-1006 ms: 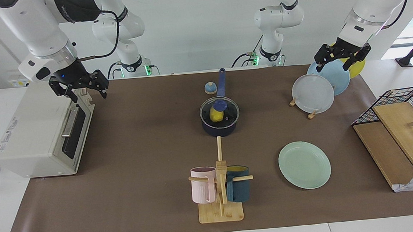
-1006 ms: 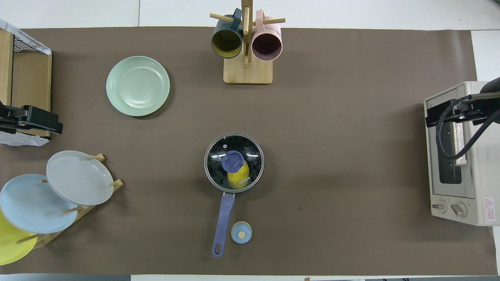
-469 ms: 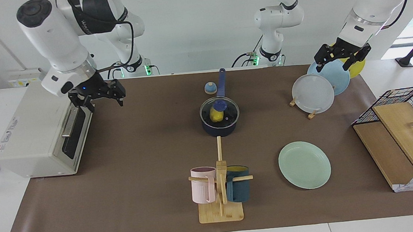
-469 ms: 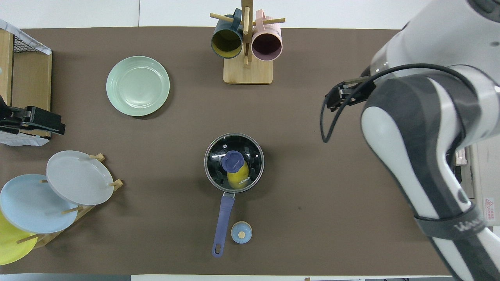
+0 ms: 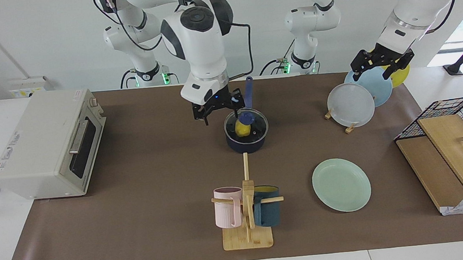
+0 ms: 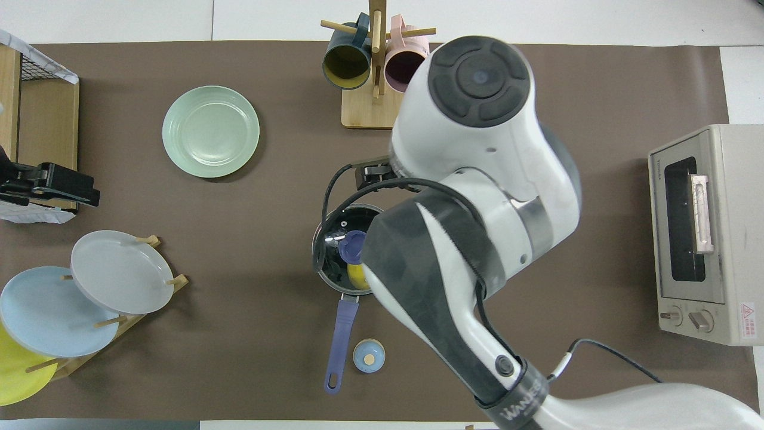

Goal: Transfer potato from pot to plate
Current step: 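Reach the right gripper to the glass lid on the black saucepan, then grasp the glass lid knob with the right gripper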

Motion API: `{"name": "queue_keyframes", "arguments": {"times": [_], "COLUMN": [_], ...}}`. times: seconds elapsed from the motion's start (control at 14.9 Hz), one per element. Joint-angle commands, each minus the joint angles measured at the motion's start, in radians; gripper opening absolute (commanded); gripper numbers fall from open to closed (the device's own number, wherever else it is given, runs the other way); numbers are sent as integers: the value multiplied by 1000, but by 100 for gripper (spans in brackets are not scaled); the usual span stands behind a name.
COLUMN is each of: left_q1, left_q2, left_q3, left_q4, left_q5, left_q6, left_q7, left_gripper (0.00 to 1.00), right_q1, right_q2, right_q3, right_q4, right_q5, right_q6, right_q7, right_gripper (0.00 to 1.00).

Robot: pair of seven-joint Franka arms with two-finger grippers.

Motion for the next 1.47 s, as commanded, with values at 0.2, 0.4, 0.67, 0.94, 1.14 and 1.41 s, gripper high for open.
{"name": "queue_keyframes", "arguments": {"times": [0.2, 0.4, 0.67, 0.94, 1.14, 1.41], "left_q1": [0, -4, 2, 2, 2, -3], "left_q2": [-22, -22, -21, -21, -21, -21], "left_q3": [2, 2, 2, 2, 2, 2], "left_q4": [-24, -24, -22, -22, -24, -24], "left_q5": [16, 16, 16, 16, 16, 16], "left_q6": [6, 6, 9, 31, 29, 31], "left_q7": [-9, -7, -3, -10, -7, -7], "left_gripper": [100, 100, 100, 100, 100, 100], "right_q1": [76, 103, 134, 162, 162, 162], "right_q2": [8, -3, -7, -44, -47, -47], "right_q3": [2, 2, 2, 2, 2, 2], "right_q4": [-160, -240, -298, -392, -400, -397], "right_q5": [-39, -39, -40, -80, -89, -89], "right_q6": [217, 271, 301, 356, 357, 357], "right_q7": [66, 69, 79, 78, 78, 75], "right_gripper": [100, 100, 100, 100, 100, 73]}}
